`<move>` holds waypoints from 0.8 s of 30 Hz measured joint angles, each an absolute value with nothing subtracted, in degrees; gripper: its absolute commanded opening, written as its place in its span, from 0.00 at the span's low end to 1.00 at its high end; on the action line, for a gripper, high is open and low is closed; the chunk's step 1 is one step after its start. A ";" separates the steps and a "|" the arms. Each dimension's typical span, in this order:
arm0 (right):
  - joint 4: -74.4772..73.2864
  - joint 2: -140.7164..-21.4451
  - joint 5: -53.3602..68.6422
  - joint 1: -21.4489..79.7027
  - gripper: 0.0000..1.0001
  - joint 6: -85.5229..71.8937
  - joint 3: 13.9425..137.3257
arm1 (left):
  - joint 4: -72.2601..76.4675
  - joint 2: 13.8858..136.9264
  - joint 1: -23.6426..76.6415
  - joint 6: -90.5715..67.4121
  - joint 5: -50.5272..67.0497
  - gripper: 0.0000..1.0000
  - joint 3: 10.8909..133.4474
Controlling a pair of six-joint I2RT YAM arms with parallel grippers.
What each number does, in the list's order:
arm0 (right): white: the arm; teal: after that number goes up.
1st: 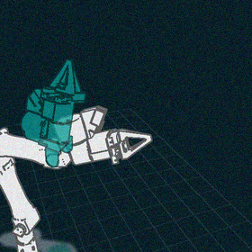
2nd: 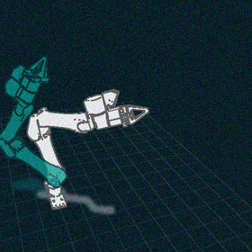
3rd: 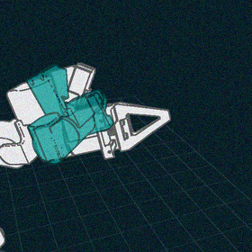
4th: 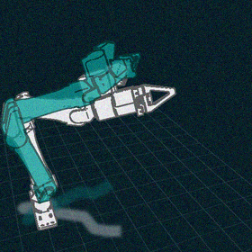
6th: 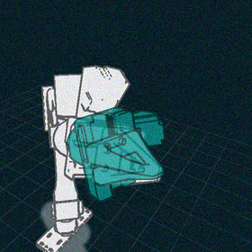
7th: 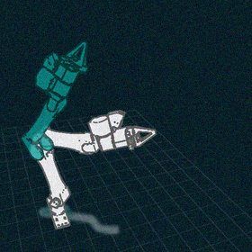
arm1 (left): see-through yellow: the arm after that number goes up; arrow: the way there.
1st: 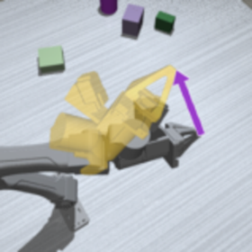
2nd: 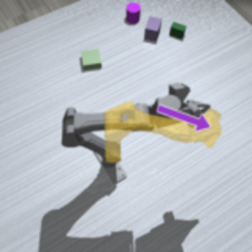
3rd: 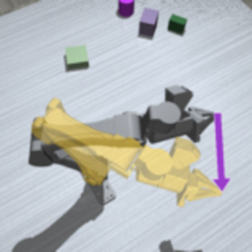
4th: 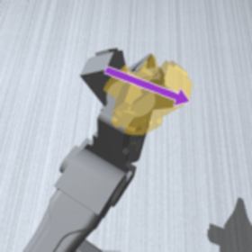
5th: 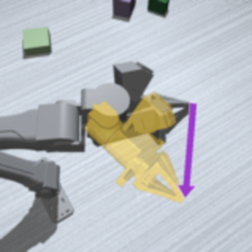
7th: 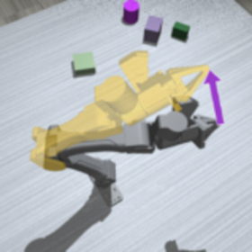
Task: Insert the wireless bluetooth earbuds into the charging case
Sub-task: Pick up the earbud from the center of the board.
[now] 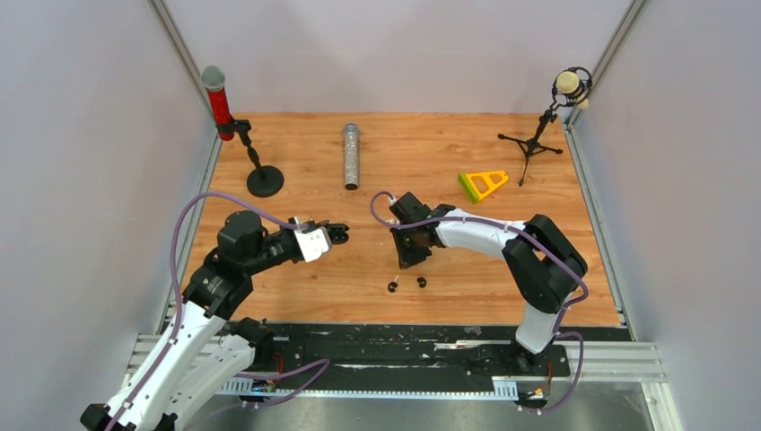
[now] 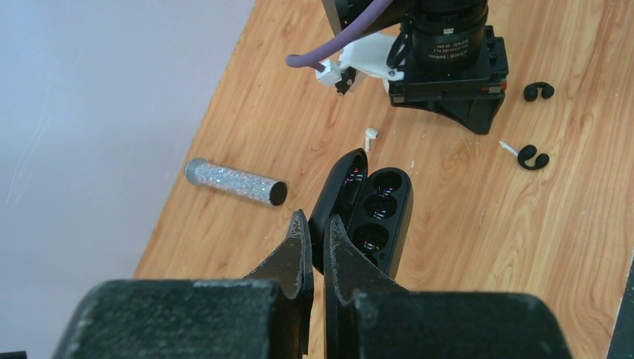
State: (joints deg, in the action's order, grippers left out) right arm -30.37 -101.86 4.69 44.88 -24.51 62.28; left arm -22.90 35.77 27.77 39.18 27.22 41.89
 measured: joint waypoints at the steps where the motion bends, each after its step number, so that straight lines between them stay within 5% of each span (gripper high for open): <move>1: -30.98 -102.04 5.32 44.80 0.20 -24.45 62.94 | -22.90 35.66 27.77 39.16 26.98 0.00 41.89; 8: -33.93 -101.84 10.70 44.71 0.57 -19.14 65.80 | -22.90 35.55 27.77 39.18 26.44 0.00 41.89; 19: -41.41 -103.79 17.23 48.71 0.47 -6.00 73.97 | -22.83 34.74 27.77 39.13 25.50 0.00 41.65; 24: -47.92 -107.26 10.33 54.54 0.29 -6.46 80.58 | -22.76 34.37 27.77 39.13 25.30 0.00 41.63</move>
